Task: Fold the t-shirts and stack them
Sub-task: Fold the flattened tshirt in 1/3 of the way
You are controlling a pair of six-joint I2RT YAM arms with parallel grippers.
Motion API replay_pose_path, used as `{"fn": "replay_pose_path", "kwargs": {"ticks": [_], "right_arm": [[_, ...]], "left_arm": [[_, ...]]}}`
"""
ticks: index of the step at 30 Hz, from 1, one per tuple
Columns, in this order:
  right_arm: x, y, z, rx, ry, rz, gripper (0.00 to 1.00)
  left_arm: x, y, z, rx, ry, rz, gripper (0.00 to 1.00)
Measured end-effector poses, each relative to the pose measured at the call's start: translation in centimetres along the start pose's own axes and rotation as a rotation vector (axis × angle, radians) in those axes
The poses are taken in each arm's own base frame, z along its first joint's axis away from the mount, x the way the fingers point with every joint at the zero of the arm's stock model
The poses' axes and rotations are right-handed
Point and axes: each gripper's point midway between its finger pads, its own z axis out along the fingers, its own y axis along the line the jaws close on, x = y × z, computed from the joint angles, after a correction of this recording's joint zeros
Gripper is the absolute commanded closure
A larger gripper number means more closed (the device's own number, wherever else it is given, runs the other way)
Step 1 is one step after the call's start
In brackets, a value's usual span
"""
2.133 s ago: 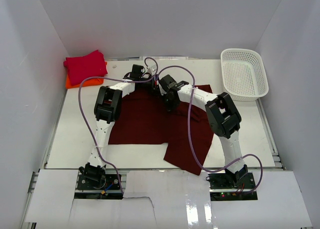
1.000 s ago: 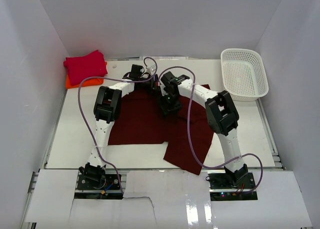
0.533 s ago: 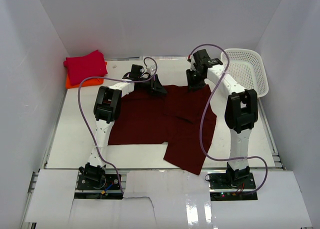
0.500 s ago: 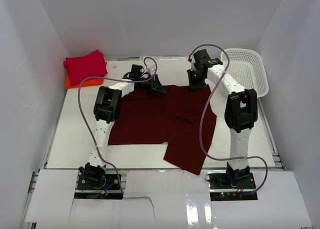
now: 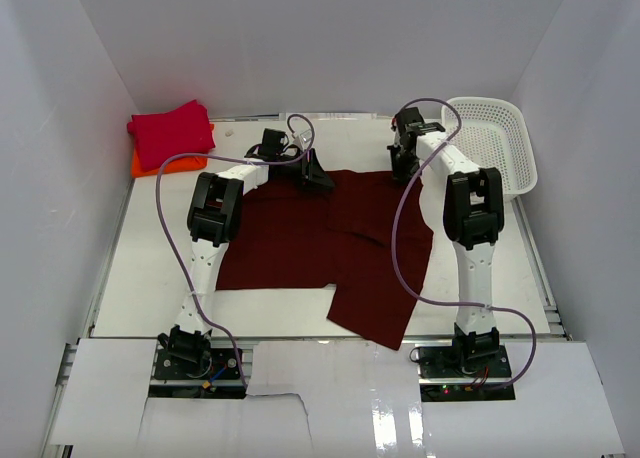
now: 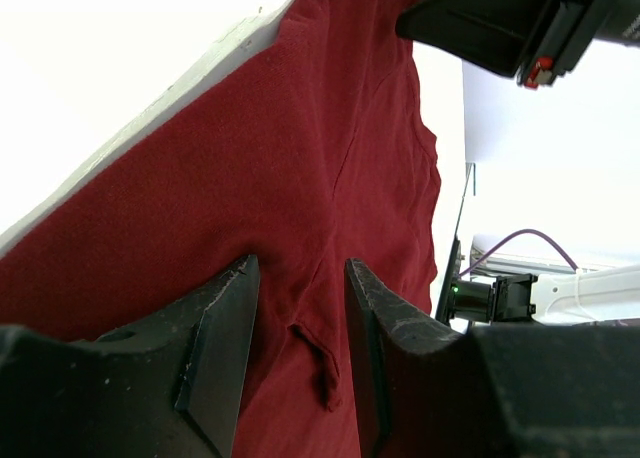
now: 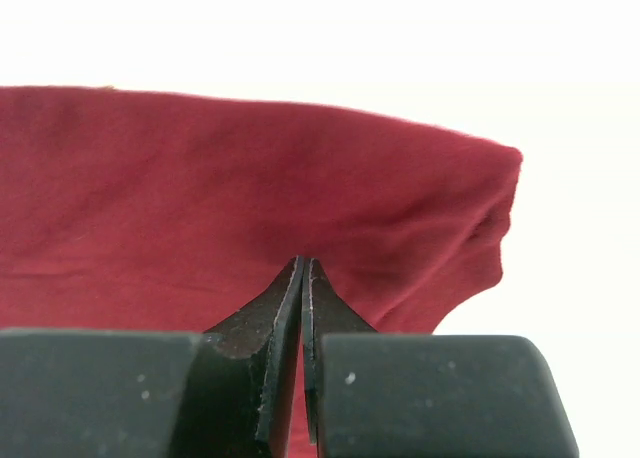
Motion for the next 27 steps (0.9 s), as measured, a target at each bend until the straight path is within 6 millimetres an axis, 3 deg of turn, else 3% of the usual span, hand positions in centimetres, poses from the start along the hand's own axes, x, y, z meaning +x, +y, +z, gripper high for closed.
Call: {"fn": "replay_pose_path", "kwargs": {"ticks": [13,21,27], "right_arm": [[-1.0,-4.4,1.3,0.059,-0.021,0.053,0.92],[-1.3,-4.8,1.5,0.05,-0.028,0.065,0.92],[-2.6,-5.3,1.9,0.037,-0.052,0.079,0.92]], "left_arm": [[-1.3,0.6,-0.9,-0.069,-0.023,0.016,0.48],[-1.5,1.1,-1.5,-0.079,-0.027,0.005,0.46],[-2.4,1.0,-1.8,-0.099,-0.042,0.01,0.44]]}}
